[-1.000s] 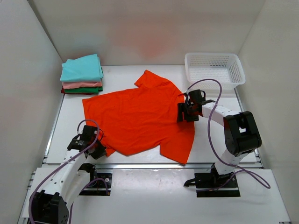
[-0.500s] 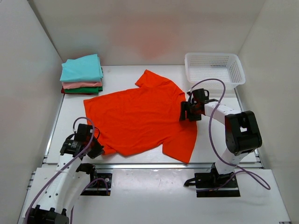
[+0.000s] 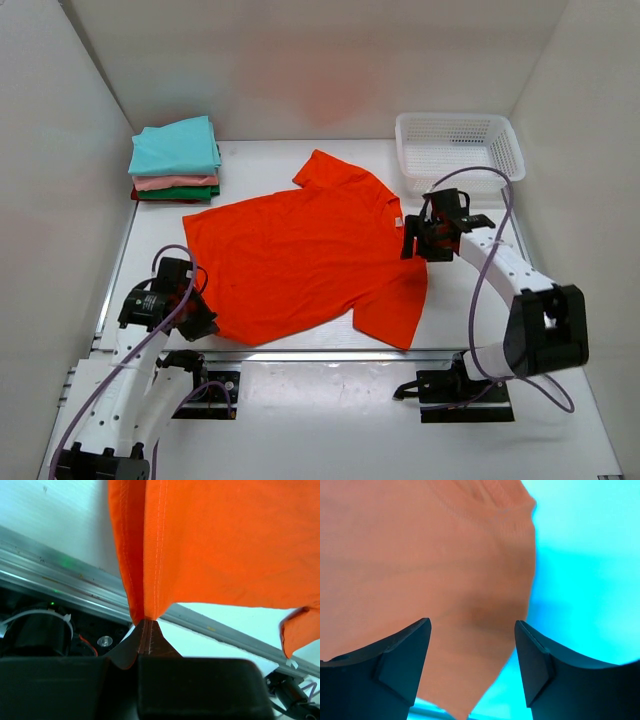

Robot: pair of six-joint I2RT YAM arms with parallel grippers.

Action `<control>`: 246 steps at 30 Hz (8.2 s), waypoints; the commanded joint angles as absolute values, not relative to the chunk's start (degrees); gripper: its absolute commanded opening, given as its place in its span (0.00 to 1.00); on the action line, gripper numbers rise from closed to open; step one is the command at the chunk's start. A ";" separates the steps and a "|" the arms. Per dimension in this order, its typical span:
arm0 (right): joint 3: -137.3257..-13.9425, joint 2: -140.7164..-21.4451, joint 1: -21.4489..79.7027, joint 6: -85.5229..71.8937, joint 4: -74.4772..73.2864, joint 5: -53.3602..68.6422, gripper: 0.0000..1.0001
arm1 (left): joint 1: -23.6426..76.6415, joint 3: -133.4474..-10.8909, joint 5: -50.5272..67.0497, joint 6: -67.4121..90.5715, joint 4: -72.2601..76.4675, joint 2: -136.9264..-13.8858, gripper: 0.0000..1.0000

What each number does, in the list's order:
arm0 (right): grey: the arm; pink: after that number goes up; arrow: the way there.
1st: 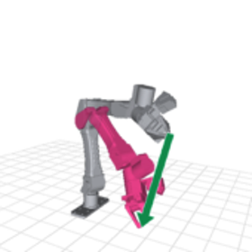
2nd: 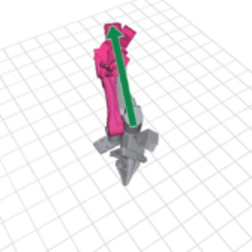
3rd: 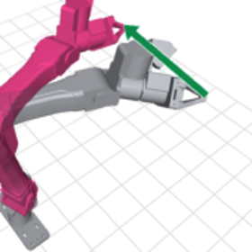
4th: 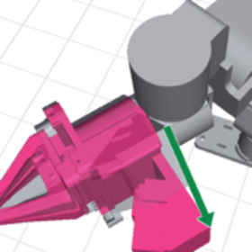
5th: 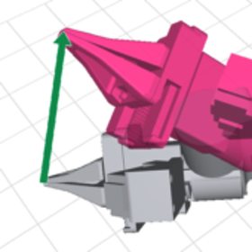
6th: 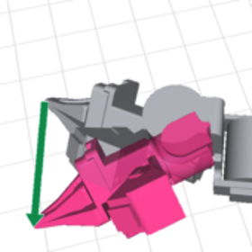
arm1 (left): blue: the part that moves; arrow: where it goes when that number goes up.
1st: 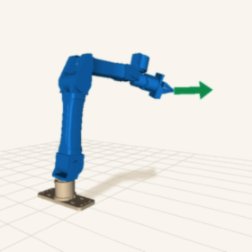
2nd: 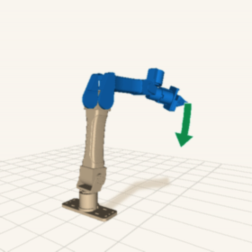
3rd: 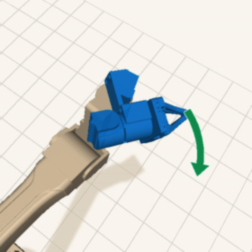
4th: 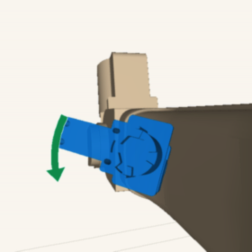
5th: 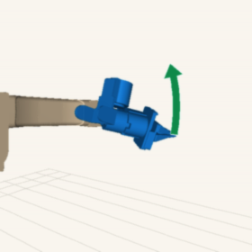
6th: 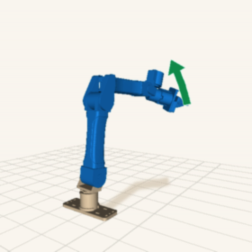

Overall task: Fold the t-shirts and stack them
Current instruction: Grap the side of the flattened tshirt closest away from the robot with both arms, then fold the flattened tshirt in 1/3 of the way

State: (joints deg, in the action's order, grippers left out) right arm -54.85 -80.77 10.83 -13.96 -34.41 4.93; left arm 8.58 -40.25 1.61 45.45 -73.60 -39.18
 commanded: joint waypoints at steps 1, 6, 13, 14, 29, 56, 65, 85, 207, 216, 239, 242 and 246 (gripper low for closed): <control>-51.07 -75.87 9.85 -16.43 -41.39 2.99 0.65 | 8.79 -43.15 3.51 43.95 -76.82 -39.55 0.00; -41.07 -70.14 9.32 -17.14 -41.58 4.83 0.64 | 8.26 -43.07 5.44 42.89 -76.21 -40.78 0.00; -40.77 -72.85 14.40 -19.33 -42.61 3.27 0.56 | 7.74 -43.50 5.45 42.10 -74.97 -41.57 0.00; -40.69 -74.34 15.46 -19.60 -42.71 3.17 0.56 | 7.82 -43.42 5.71 42.01 -74.88 -41.57 0.00; -46.92 -81.13 15.65 -17.49 -47.01 7.99 0.00 | 6.59 -45.52 5.98 41.22 -72.69 -42.80 0.00; -89.82 -103.53 8.53 -11.25 -56.08 15.99 0.00 | 0.00 -46.49 -4.22 47.02 -64.60 -46.49 0.00; -94.39 -109.51 7.12 -11.51 -56.07 17.66 0.00 | -3.43 -45.26 -6.41 46.94 -63.63 -49.13 0.00; -101.51 -116.36 5.63 -11.42 -55.63 20.39 0.00 | -4.93 -44.57 -1.07 42.28 -58.45 -57.91 0.01; -90.88 -110.83 7.82 -7.21 -52.82 15.12 0.30 | -6.42 -40.69 -0.26 48.52 -40.43 -71.54 0.30; -91.31 -112.15 8.62 -7.11 -53.79 9.94 0.31 | -6.24 -41.04 -0.35 48.16 -40.43 -71.72 0.28; -89.91 -115.58 8.70 -6.94 -52.21 11.95 0.29 | -6.86 -40.52 -0.18 47.46 -40.43 -70.84 0.12; -90.87 -116.11 9.31 -7.20 -52.29 13.27 0.00 | -6.60 -40.26 -0.35 47.63 -40.08 -70.66 0.07; -93.25 -114.44 8.80 -8.34 -53.61 15.55 0.00 | -6.77 -40.35 -0.61 47.38 -40.52 -70.31 0.00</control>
State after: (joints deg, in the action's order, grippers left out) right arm -90.28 -116.29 9.02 -7.51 -53.47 12.97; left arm -6.68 -40.75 -0.45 47.79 -41.28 -72.36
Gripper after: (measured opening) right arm 0.007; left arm 0.028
